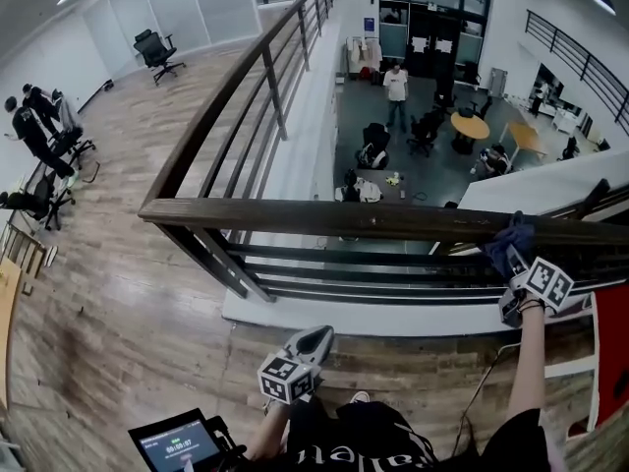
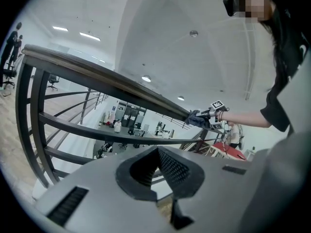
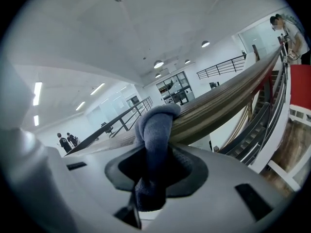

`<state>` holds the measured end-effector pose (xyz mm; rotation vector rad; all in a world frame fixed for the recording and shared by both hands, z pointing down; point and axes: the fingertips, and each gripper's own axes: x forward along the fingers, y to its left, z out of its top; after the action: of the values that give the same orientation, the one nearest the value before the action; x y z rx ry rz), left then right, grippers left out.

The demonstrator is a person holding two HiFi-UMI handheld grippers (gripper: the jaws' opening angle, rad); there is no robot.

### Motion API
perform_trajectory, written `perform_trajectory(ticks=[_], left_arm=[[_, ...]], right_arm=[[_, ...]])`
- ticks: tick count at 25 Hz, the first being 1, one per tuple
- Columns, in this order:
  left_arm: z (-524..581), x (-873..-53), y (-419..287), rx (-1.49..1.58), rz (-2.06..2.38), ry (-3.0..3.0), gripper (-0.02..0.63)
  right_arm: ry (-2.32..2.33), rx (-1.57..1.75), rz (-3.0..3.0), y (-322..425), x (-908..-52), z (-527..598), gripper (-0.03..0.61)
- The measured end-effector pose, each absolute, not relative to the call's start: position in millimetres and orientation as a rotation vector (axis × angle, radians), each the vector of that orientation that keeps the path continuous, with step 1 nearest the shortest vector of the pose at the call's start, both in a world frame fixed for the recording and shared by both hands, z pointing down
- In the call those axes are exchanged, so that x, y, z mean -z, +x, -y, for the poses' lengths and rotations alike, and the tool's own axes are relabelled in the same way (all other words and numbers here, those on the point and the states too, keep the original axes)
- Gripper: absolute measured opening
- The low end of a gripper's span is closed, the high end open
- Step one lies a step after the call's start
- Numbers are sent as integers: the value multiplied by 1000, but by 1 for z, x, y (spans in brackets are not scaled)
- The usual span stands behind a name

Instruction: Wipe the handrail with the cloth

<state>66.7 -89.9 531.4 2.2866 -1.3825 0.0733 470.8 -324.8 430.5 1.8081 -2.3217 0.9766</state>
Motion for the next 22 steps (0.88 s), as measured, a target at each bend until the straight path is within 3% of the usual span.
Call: perform_trajectory(ticks=[22], left_arm=[[67,-545,-210,-100,1479,2165,2]], right_arm=[[1004,-1146,2527,-74,-546,228,104]])
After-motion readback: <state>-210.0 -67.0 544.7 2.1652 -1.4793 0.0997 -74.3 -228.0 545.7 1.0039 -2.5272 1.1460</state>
